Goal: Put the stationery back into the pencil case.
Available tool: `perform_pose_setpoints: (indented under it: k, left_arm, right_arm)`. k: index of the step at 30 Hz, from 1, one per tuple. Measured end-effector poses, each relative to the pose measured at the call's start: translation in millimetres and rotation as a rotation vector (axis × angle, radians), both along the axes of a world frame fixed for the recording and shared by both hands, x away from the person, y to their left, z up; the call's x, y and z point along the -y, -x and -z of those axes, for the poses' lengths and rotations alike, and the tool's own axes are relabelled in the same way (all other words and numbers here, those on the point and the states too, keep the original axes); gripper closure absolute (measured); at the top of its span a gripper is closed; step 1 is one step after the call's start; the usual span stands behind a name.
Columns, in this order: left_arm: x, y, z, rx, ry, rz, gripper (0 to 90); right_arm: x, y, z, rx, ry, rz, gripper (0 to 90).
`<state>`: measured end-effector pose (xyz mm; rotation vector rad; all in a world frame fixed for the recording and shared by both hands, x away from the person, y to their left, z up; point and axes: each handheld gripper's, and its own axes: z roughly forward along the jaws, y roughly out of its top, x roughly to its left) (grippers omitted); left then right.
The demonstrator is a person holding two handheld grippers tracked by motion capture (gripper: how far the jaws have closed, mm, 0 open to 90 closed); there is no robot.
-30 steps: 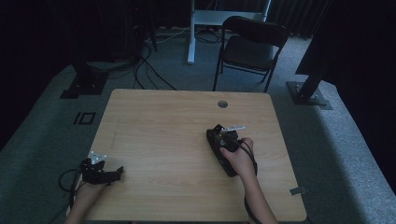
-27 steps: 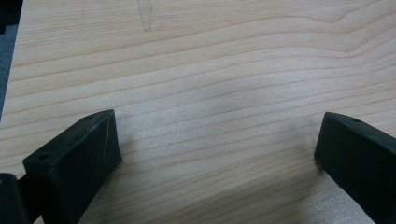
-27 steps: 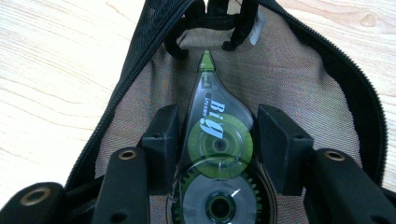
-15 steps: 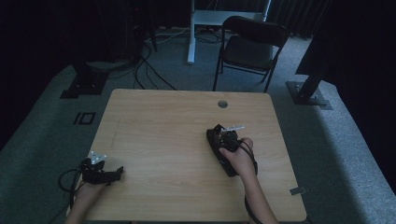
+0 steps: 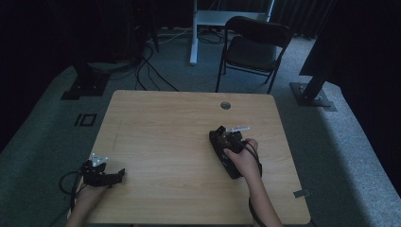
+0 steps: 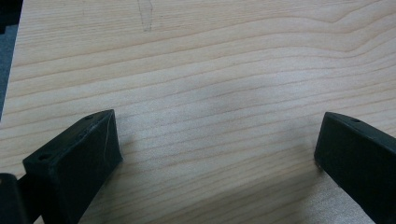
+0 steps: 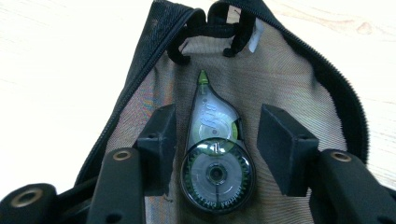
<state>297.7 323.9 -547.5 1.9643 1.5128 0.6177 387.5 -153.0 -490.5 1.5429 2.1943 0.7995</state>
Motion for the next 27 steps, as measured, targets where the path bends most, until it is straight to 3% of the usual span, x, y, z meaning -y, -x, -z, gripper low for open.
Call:
perform_pose_setpoints:
  k: [25, 27]
  left_arm:
    - [0.1, 0.0, 0.1, 0.001, 0.001, -0.001, 0.4]
    - [0.0, 0.0, 0.0, 0.0, 0.0, 0.0, 0.4]
  right_arm:
    - [19.4, 24.1, -41.9, 0.143, -0.094, -0.047, 35.9]
    - [21.6, 26.5, -43.4, 0.164, -0.103, -0.055, 31.8]
